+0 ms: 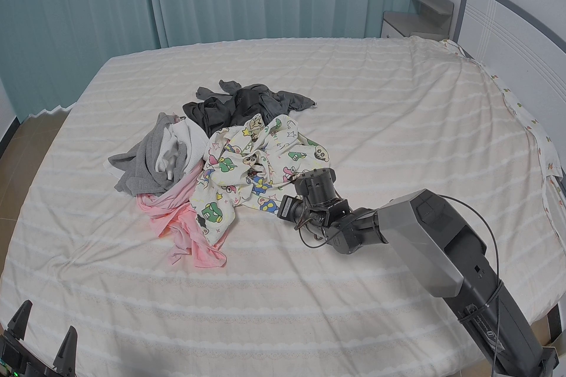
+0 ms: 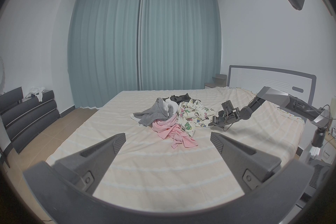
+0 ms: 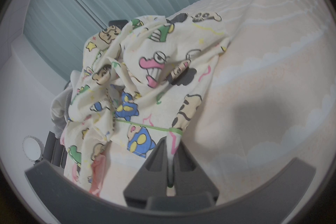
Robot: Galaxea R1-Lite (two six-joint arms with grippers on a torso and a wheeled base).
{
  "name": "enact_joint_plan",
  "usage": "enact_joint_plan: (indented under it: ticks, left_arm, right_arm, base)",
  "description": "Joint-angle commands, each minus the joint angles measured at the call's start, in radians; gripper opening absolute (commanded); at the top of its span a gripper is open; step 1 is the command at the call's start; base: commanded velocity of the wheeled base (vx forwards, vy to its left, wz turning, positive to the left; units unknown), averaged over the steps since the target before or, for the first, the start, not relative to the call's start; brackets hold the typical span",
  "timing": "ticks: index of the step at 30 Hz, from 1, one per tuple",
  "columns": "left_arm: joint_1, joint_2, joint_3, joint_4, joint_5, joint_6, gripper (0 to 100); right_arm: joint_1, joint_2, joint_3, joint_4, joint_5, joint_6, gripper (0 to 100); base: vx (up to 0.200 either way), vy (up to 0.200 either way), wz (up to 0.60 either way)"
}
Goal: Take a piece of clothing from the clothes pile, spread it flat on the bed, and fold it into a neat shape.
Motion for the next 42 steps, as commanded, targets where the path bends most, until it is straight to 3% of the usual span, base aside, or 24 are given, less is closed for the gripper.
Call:
enact_joint_plan:
  ticks: [1, 5, 7, 11, 15, 23, 27, 33, 38, 42]
  left_arm:
    - [0.0, -0.013, 0.015, 0.0, 0.0, 0.0, 100]
    - [0.0, -0.013, 0.015, 0.0, 0.0, 0.0, 100]
    - [0.0, -0.013, 0.015, 0.0, 0.0, 0.0, 100]
    - [0.0, -0.013, 0.015, 0.0, 0.0, 0.0, 100]
    - [0.0, -0.013, 0.015, 0.0, 0.0, -0.002, 100]
    - [0.0, -0.013, 0.015, 0.0, 0.0, -0.003, 100]
    - [0.0, -0.013, 0.015, 0.0, 0.0, -0.002, 100]
    - [0.0, -0.013, 0.015, 0.0, 0.0, 0.0, 100]
    - [0.0, -0.013, 0.015, 0.0, -0.002, -0.002, 100]
    - [0.0, -0.012, 0.015, -0.002, -0.002, -0.003, 100]
  right_arm:
    - [0.016, -0.129, 0.122, -0.019, 0.002, 0.005, 0]
    - [0.019, -0.257, 0.334, -0.056, 0.02, 0.004, 0]
    - [0.019, -0.257, 0.334, -0.056, 0.02, 0.004, 0]
    - [0.022, -0.388, 0.63, -0.228, 0.058, -0.006, 0]
    - [0.028, -0.446, 0.751, -0.32, 0.06, -0.009, 0]
    - [0.076, -0.618, 1.13, -0.502, 0.137, 0.0, 0]
    - [0.096, -0.721, 1.357, -0.668, 0.161, -0.007, 0]
    - [0.105, -0.82, 1.547, -0.745, 0.19, -0.006, 0]
    - [0.103, -0.889, 1.733, -0.758, 0.252, -0.009, 0]
    - [0.105, -0.876, 1.828, -0.752, 0.293, -0.052, 0]
  base:
    - [0.0, 0.0, 0.0]
    - [0.0, 0.0, 0.0]
    - [0.0, 0.0, 0.0]
    - [0.0, 0.0, 0.0]
    - [0.0, 0.0, 0.0]
    - [0.0, 0.0, 0.0]
    - [0.0, 0.0, 0.0]
    - [0.0, 0.0, 0.0]
    - [0.0, 0.0, 0.0]
    - [0.0, 0.0, 0.0]
